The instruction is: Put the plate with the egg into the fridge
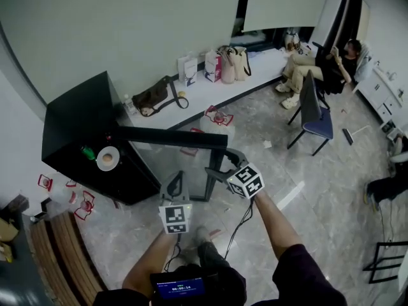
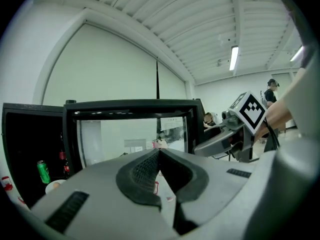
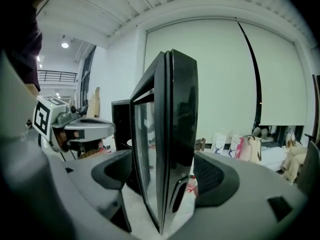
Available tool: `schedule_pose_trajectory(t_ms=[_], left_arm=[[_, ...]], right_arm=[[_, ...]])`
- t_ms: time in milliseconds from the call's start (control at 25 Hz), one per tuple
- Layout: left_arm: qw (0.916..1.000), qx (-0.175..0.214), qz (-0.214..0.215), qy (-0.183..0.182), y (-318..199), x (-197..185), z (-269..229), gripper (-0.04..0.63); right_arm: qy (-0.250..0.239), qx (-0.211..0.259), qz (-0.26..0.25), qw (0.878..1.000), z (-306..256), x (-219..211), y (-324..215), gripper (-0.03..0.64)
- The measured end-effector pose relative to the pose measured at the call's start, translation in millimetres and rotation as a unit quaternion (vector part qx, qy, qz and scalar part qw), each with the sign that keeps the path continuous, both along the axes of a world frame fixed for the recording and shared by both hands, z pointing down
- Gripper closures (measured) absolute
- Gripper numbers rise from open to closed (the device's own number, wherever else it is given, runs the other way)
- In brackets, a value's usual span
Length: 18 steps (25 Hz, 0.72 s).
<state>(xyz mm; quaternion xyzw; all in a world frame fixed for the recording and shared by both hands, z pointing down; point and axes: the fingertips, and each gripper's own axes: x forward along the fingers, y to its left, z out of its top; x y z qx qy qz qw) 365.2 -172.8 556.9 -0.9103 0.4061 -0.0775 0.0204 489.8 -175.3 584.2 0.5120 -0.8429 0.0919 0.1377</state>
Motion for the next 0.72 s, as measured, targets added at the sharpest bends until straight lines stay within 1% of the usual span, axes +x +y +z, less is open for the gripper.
schedule_pose_trajectory(t_ms=[280,400,520,720], left_arm=[[0.9999,0.008,0.011,0.004,75,-45,-3,0.585],[1.0000,0.005,0.002,0.001,97,-69,-2,0.585],[0.9999,-0.002,-0.015,0.001,110,-91,0,0.584],[0.9987,-0.008,-0.050,0.003,130,-117,6,0.585]], right_arm=[[-0.002,-0.007,0.009,1.000,0,-58,76,0.230],[-0.003,-0.008,-0.001,1.000,-4,-86,100,0.230],[0.000,-0.013,-0.032,0.999,-8,-116,121,0.230],[0.022,-0.012,-0.122,0.992,-8,-162,156,0.230]])
